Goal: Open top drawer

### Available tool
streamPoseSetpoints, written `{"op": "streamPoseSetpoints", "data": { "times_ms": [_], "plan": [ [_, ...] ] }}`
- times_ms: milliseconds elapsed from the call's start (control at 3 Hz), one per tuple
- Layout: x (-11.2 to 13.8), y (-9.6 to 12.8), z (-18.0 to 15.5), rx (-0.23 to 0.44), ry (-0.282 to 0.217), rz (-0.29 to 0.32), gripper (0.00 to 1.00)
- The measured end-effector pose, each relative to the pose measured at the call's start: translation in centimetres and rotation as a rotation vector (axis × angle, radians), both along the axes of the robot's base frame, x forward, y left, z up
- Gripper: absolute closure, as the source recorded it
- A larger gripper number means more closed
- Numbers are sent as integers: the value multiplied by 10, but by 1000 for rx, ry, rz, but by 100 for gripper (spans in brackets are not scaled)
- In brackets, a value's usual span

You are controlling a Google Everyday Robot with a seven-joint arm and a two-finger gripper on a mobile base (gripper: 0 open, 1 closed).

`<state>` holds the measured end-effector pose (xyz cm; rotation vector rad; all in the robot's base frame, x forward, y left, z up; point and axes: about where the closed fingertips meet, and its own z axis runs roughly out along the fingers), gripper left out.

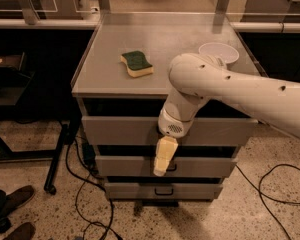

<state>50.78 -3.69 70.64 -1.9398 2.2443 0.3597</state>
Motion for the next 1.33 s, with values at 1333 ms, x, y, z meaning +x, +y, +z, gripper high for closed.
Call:
{"op": "streamPoseSetpoints", "data": {
  "times_ms": [1333],
  "plan": [
    [24, -15, -49, -53, 43, -62, 0]
  ]
}}
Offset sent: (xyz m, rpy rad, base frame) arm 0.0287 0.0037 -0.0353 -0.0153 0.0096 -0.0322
